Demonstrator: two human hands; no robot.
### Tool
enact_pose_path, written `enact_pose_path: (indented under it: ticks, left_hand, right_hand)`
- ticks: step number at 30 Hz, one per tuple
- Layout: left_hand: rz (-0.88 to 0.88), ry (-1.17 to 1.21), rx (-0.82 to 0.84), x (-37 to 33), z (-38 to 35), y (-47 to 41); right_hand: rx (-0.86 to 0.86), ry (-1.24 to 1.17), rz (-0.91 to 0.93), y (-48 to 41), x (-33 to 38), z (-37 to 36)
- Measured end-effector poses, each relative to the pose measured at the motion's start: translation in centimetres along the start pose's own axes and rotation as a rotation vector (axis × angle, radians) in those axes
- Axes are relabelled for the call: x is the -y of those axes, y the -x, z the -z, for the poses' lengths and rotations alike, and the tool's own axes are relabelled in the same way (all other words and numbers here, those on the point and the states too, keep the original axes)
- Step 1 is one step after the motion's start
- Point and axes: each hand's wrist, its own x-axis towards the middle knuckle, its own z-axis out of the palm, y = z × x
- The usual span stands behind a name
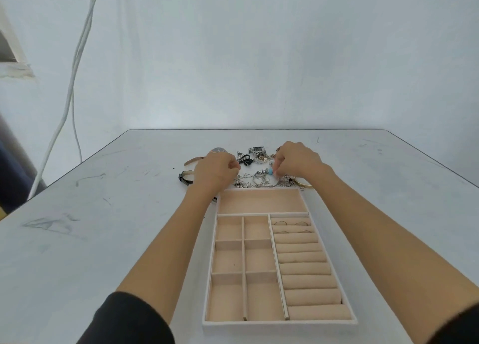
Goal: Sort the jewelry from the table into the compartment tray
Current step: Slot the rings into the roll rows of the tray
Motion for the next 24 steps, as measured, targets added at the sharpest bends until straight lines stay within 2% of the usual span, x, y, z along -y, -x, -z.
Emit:
enact_pose_path:
  ticks: [6, 16, 24]
  left_hand:
    - [-0.127, -0.178, 0.101, -1.1, -1.2, -1.1]
    - [-0.101, -0.214, 0.024, -0.5, -1.5, -1.4]
    - [-0.142, -0.048, 0.049, -0.9, -1.1, -0.8]
  right_hand:
    - [0.009, -0.033, 0.044, -0.4, 0.4, -0.1]
    - [0.01, 0.054, 0.072, -0.9, 0.5, -0.8]
    - [0.065, 0.111, 0.139, -1.6, -0.2, -1.4]
